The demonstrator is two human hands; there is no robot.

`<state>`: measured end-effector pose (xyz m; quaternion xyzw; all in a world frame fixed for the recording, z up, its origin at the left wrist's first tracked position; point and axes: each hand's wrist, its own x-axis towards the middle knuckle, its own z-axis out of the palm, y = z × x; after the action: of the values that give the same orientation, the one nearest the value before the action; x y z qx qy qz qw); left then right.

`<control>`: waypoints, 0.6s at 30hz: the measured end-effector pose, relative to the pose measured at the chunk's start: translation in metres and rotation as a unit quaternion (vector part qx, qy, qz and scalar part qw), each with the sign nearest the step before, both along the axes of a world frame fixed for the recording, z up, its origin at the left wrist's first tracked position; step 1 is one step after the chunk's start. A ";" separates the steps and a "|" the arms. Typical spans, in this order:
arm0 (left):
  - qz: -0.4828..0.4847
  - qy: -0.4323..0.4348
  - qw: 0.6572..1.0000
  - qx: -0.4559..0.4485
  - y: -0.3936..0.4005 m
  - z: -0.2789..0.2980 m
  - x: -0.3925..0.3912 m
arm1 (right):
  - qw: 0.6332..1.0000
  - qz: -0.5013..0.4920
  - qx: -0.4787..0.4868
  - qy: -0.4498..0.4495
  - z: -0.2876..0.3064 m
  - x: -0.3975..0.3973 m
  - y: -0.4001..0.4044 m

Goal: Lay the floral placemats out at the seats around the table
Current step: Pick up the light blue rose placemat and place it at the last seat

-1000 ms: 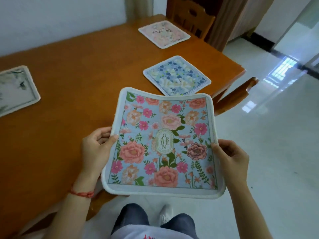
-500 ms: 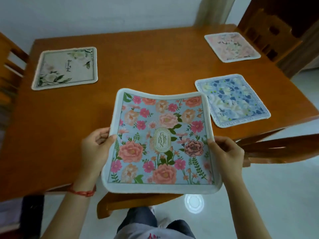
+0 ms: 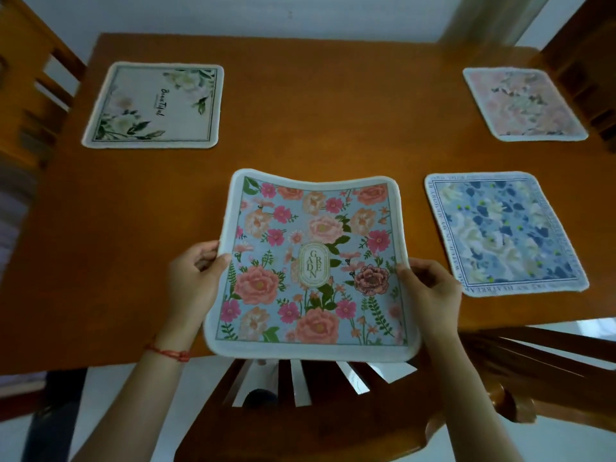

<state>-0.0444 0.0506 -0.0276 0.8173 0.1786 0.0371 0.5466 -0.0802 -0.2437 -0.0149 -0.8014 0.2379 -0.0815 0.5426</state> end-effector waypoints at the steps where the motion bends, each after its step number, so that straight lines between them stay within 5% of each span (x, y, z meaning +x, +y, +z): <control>1: 0.002 0.001 1.000 0.005 -0.002 -0.004 0.004 | 1.000 0.006 -0.003 0.007 -0.005 0.006 -0.003; 18: 0.042 0.062 0.993 0.086 -0.043 -0.076 0.057 | 0.998 0.008 -0.008 0.062 -0.082 0.081 -0.033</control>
<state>0.0130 0.0081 -0.1032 0.8540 0.2421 0.0246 0.4599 0.0012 -0.2765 -0.0965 -0.8110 0.2642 -0.0293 0.5212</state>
